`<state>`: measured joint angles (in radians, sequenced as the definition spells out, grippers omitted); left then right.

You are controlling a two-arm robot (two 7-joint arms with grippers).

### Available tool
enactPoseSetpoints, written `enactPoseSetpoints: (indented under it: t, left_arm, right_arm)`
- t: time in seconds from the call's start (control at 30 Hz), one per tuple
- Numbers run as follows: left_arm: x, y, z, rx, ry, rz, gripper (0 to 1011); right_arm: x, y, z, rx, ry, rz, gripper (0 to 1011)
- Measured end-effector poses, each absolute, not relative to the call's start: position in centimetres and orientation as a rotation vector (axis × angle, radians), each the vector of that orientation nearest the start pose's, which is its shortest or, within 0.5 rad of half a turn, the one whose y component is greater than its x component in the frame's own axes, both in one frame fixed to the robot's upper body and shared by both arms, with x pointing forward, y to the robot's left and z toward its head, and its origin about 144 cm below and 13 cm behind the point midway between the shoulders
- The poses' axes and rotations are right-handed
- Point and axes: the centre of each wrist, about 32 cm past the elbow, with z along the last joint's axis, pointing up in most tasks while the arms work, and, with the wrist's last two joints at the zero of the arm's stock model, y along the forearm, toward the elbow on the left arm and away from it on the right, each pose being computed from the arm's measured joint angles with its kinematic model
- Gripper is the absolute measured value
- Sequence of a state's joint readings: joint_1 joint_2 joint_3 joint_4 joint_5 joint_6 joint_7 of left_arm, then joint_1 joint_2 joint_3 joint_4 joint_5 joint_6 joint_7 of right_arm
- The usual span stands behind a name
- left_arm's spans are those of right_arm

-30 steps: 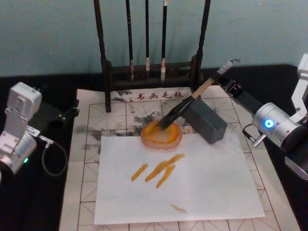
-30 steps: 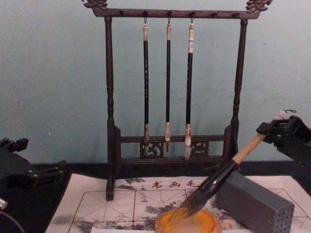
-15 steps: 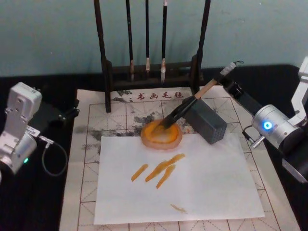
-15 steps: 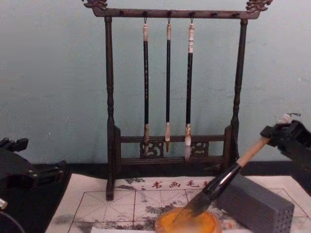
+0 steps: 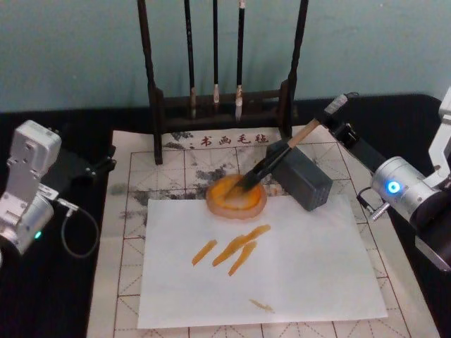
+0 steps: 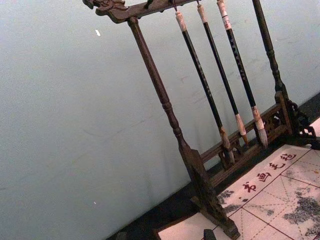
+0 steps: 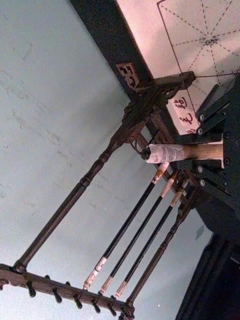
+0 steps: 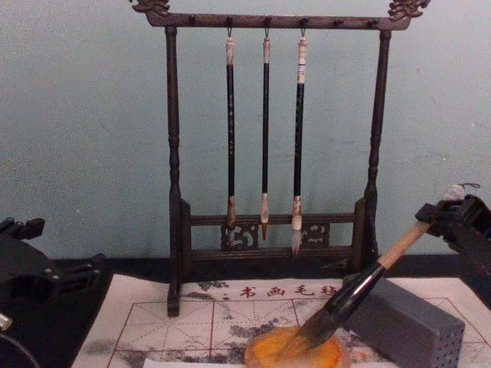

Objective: Pick up the brush from the inkstone, write on the paper, then place the brush back to its original position.

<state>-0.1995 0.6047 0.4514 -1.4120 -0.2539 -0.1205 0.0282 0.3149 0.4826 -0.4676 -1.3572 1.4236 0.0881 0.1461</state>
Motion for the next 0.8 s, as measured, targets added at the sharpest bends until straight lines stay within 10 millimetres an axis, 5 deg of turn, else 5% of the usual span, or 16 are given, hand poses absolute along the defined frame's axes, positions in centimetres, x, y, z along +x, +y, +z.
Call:
enactPoseSetpoints:
  t: [0.8]
  left_arm:
    - [48.86, 30.97, 113.98, 0.304, -0.285, 1.248, 1001]
  right_arm:
    - [51.78, -27.21, 115.47, 0.413, 0.844, -1.055, 202]
